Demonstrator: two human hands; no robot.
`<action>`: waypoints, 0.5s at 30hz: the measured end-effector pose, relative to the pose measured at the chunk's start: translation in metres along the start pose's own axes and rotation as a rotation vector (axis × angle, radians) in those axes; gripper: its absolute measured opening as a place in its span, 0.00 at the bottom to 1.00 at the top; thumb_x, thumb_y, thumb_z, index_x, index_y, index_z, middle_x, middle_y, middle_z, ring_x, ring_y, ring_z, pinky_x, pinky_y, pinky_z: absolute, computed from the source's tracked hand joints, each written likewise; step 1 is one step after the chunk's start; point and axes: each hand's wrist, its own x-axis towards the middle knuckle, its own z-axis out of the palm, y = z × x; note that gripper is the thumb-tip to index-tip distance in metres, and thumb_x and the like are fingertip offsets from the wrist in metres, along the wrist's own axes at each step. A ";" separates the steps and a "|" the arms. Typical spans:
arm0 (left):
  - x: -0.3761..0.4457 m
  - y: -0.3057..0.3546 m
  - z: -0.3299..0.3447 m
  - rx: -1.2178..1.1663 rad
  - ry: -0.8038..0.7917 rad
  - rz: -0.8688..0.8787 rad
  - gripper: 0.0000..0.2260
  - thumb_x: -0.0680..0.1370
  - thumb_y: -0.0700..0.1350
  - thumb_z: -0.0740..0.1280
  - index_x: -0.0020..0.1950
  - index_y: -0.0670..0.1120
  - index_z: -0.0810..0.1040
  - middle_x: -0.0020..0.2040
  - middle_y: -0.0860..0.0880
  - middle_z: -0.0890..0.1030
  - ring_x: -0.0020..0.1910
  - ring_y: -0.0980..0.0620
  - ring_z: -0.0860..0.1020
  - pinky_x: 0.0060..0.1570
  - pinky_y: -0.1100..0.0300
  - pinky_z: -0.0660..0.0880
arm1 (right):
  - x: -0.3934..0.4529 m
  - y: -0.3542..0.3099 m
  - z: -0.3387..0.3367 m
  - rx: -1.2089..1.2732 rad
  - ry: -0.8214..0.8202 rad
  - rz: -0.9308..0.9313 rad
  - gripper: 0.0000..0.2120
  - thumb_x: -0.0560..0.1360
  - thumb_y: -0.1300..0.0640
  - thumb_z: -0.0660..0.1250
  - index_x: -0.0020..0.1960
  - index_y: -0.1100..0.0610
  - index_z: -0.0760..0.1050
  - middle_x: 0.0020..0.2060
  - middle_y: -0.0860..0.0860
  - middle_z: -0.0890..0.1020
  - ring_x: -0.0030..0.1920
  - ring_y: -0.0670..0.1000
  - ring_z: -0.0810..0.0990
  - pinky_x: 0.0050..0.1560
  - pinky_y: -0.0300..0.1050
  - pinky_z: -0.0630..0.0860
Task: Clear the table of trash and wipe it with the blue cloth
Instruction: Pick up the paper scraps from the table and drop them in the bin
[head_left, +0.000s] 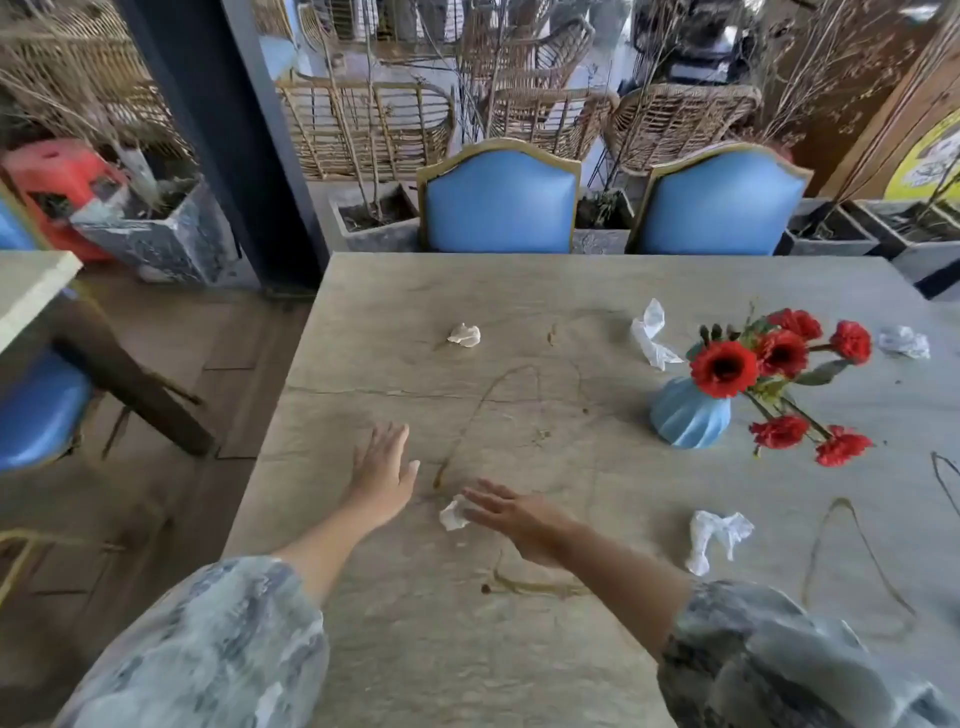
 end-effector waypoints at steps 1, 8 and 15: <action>0.015 0.000 0.003 -0.022 0.036 0.023 0.25 0.81 0.47 0.58 0.77 0.44 0.56 0.78 0.45 0.53 0.78 0.44 0.47 0.74 0.45 0.47 | 0.005 0.008 0.003 0.004 -0.001 -0.006 0.38 0.71 0.77 0.52 0.77 0.53 0.55 0.77 0.49 0.51 0.77 0.50 0.45 0.69 0.52 0.64; 0.140 0.032 0.014 -0.021 0.092 0.269 0.25 0.78 0.39 0.63 0.75 0.40 0.61 0.77 0.37 0.53 0.76 0.38 0.51 0.74 0.48 0.50 | 0.012 0.070 0.030 0.056 0.349 0.007 0.16 0.79 0.60 0.61 0.65 0.54 0.73 0.66 0.52 0.75 0.69 0.55 0.70 0.56 0.51 0.78; 0.227 0.064 0.020 -0.101 0.201 0.346 0.18 0.77 0.34 0.60 0.67 0.39 0.74 0.66 0.33 0.72 0.67 0.32 0.68 0.70 0.48 0.60 | -0.005 0.090 0.012 0.228 0.736 0.253 0.05 0.77 0.57 0.64 0.45 0.59 0.73 0.59 0.55 0.80 0.64 0.52 0.75 0.61 0.42 0.73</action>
